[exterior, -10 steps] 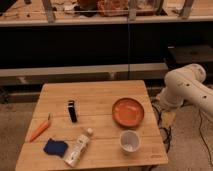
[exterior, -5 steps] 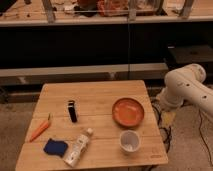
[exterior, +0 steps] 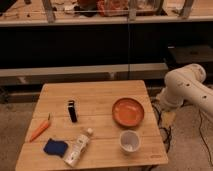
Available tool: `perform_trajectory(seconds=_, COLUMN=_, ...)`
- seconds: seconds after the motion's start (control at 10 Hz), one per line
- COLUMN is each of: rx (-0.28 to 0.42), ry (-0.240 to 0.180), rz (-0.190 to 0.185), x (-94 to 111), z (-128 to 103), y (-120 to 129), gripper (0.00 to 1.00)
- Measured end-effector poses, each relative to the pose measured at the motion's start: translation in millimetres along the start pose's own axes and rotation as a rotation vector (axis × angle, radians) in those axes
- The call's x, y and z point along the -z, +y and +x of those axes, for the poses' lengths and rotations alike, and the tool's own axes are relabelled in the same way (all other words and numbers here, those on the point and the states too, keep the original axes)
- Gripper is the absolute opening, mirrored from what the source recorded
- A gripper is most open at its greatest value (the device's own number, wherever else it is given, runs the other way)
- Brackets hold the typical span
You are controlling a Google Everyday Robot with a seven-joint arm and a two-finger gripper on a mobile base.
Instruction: Knock the eraser over
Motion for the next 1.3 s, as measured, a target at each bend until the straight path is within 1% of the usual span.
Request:
perform_trajectory(seconds=0.1, rx=0.006, ry=-0.004, rz=0.008, x=-1, z=-3, y=-3, gripper=0.8)
perform_trajectory(seconds=0.2, rx=0.021, ry=-0.009, rz=0.014, x=-2, z=-12, y=-10, gripper=0.8)
perform_trajectory(seconds=0.3, rx=0.025, ry=-0.01, rz=0.017, x=-2, z=-14, y=-12, gripper=0.8)
perform_trajectory(seconds=0.5, rx=0.02, ry=-0.008, rz=0.02, x=-2, z=-11, y=-11, gripper=0.8)
perform_trajectory(seconds=1.3, rx=0.047, ry=-0.018, rz=0.048, x=-4, z=-26, y=-21, gripper=0.8)
